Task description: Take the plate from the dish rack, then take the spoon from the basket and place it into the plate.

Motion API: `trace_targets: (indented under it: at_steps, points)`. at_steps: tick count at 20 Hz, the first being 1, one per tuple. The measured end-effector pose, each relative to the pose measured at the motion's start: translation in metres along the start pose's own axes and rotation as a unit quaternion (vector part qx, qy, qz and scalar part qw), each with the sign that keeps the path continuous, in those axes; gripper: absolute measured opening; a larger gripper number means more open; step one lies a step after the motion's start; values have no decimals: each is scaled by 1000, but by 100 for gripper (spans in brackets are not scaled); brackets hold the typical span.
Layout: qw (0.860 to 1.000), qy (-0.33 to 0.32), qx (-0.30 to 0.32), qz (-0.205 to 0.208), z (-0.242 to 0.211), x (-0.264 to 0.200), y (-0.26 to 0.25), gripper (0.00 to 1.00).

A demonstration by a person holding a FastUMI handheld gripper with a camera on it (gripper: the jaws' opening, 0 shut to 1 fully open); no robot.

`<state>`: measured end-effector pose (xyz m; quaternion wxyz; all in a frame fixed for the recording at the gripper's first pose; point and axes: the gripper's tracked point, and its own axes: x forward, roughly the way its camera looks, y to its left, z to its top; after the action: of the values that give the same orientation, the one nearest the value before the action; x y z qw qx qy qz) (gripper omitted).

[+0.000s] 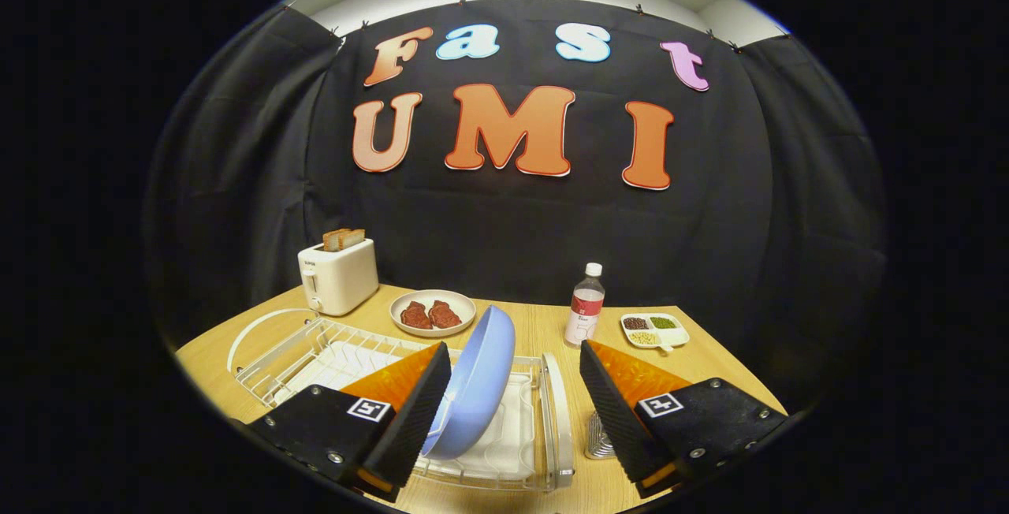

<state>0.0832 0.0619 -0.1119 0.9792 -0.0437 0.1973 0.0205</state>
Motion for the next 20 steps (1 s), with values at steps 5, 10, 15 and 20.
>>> trace_targets:
  at_steps: [5,10,15,20]
  points:
    - [1000,31,-1,1,2,16,11,97]
    - [997,72,-16,12,2,33,19,95]
    - [993,113,-21,11,-8,51,18,91]
    - [979,203,13,33,-45,66,31,78]
